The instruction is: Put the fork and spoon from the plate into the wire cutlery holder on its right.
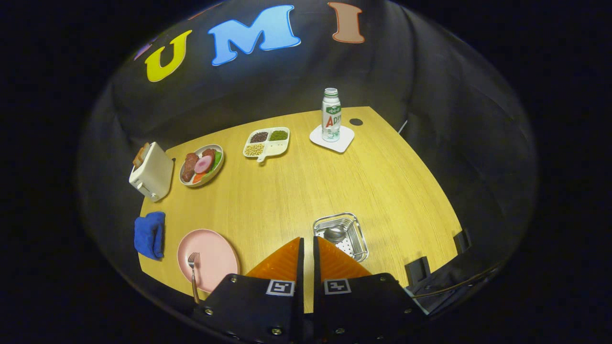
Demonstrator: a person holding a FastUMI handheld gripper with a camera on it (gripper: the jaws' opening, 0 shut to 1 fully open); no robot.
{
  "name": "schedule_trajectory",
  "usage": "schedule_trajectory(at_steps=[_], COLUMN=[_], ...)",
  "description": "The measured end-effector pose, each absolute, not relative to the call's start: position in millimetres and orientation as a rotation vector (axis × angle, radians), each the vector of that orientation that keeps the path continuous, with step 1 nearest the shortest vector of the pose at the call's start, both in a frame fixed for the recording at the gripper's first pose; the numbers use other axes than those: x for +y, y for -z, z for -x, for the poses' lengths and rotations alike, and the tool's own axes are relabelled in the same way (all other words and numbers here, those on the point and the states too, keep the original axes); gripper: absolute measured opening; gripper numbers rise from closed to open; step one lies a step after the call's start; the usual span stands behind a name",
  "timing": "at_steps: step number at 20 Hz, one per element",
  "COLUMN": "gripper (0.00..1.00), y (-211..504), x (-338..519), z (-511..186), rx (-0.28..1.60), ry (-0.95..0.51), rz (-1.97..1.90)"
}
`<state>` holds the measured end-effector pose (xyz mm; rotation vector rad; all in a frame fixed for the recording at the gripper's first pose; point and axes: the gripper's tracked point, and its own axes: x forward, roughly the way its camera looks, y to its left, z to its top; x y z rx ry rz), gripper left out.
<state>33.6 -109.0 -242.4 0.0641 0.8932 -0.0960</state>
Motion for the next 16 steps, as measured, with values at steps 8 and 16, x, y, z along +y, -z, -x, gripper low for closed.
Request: schedule_trajectory(at_steps=[8,16], gripper=[0.08,0.08], y=[248,277], x=[-19,55], z=[-39,-28], rx=[0.873,0.941], ry=[-0.037,-0.156], rz=[-0.080,-0.076])
